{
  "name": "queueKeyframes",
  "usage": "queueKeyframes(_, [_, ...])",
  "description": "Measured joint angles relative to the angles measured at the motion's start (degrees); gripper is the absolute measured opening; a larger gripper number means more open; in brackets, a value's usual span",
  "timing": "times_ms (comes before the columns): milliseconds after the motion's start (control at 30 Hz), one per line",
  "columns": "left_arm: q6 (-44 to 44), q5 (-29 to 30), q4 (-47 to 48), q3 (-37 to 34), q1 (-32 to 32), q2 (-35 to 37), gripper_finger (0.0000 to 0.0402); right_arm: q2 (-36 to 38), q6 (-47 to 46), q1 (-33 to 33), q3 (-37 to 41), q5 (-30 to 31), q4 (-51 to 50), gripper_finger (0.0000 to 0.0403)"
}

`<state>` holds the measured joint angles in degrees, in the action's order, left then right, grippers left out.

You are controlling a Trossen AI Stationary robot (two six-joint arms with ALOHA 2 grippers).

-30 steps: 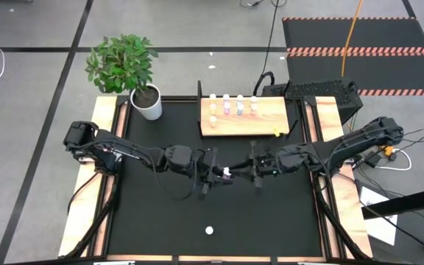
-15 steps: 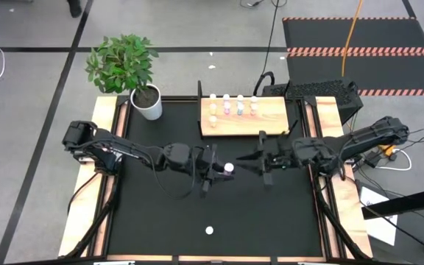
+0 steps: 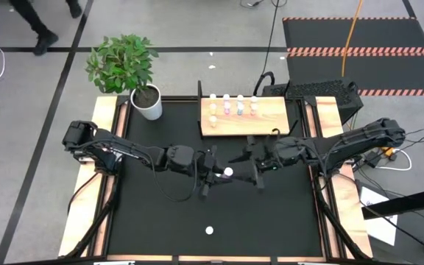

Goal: Pick and place medicine bottles onto shelf by color
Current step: Put the pink pill bottle on the shelf aligned with the other pink pill bottles

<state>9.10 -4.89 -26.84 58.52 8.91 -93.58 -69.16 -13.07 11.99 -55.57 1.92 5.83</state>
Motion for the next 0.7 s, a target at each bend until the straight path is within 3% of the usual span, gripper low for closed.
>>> queueKeyframes(500, [0.94,0.62,0.12,-0.02,-0.16,0.00,0.0099,-2.15,0.29,-4.22,0.01,-9.62,0.20,0.0170])
queueKeyframes(700, [3.54,0.51,1.18,-0.02,-1.01,0.00,0.0099,-2.13,0.95,-5.43,0.00,-9.78,0.36,0.0124])
